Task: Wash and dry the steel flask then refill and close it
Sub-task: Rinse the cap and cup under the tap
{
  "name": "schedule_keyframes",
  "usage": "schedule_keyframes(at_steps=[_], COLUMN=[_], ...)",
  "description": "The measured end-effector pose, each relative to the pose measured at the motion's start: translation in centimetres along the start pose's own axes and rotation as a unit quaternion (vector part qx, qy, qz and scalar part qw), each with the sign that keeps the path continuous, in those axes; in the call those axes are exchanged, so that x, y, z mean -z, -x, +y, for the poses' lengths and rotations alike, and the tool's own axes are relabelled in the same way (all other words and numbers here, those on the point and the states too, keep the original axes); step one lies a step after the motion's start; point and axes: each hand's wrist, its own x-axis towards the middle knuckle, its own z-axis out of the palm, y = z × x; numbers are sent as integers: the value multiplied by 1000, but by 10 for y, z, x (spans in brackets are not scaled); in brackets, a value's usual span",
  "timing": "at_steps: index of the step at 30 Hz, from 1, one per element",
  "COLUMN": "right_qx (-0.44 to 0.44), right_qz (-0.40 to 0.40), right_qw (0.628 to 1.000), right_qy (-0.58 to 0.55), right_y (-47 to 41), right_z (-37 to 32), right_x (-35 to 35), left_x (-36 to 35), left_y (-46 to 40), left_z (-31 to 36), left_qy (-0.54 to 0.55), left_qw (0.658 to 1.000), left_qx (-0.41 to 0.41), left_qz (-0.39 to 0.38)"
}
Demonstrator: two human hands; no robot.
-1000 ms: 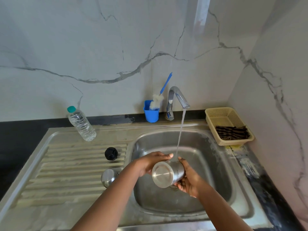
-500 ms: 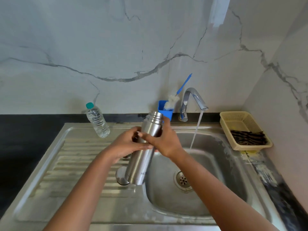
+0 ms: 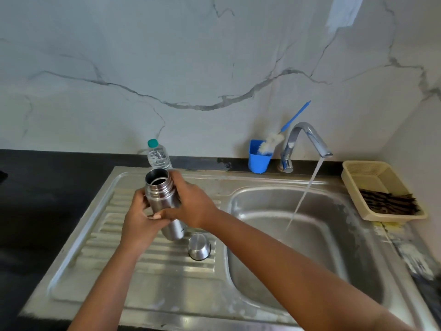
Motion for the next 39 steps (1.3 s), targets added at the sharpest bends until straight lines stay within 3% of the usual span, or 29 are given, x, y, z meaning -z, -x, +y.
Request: schedule_keyframes(at_steps=[16,29,33,37,39], right_qx=[9,-2,-18,-38,-29], right_qz=[-48,-66,-67,-41,0], right_qw=[998,997,996,996,997], right_qy=[-28,-48,-48,-69,-70], right_y=[-13,-11,-6,8,15], right_z=[12,19,26,38,47], right_x=[-39,-32,-29,-21,-18], left_x=[9,3,-3,-15,-23], left_y=[1,-2,8,34,44], left_z=[-41,-45,-48,-43,-39], left_qy=[25,2,-42,-152,-164], left_qw=[999,1000,992,945,927], left_qx=[24,14,-56,-198,-265], left_qz=[40,26,101,213,208])
